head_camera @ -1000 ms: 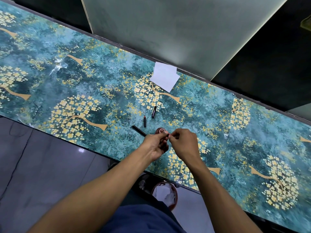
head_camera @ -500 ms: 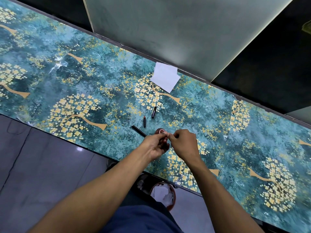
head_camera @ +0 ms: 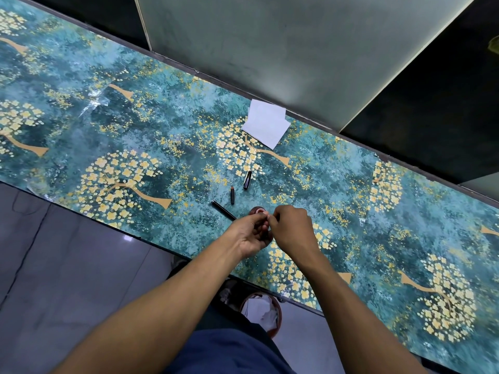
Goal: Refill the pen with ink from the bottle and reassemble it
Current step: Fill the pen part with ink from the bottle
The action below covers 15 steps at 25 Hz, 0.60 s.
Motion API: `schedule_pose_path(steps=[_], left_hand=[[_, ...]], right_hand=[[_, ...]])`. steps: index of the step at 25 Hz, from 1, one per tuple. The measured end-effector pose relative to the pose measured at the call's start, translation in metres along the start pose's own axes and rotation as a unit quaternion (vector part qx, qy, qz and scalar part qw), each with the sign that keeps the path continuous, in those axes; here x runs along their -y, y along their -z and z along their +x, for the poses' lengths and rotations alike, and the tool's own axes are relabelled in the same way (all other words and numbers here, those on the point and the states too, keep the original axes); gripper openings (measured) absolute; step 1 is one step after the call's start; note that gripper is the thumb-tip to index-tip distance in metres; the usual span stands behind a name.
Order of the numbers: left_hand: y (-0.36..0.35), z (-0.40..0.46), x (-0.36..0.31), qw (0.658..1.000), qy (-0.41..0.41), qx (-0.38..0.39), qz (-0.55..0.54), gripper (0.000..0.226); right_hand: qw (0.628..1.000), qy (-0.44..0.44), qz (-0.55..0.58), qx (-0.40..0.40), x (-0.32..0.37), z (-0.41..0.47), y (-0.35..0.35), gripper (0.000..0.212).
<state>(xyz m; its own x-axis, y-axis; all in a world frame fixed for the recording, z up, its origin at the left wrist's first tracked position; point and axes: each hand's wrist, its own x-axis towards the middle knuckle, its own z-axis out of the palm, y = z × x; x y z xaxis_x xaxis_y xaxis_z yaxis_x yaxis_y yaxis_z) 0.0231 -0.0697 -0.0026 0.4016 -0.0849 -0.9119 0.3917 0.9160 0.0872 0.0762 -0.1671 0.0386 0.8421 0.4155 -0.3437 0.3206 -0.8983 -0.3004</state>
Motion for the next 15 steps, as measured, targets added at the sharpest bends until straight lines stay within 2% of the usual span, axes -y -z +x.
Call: schedule_pose_path(steps=[4,8,15], left_hand=[[0.0003,0.0045,-0.0033,1.000,0.014,-0.001,-0.017,0.016],[0.0003,0.0077,-0.0045,0.999,0.025,0.002,-0.036,0.012],[-0.0031,0.0068,-0.0078,0.999,0.027,-0.004,-0.042,0.016]], right_hand=[[0.999,0.029,0.007,-0.034,0.0000,-0.0007,-0.0010,0.013],[0.997,0.073,-0.014,-0.033,0.0024,-0.0003,0.0001,0.007],[0.988,0.124,-0.081,-0.054,0.0073,-0.0023,-0.0011,0.012]])
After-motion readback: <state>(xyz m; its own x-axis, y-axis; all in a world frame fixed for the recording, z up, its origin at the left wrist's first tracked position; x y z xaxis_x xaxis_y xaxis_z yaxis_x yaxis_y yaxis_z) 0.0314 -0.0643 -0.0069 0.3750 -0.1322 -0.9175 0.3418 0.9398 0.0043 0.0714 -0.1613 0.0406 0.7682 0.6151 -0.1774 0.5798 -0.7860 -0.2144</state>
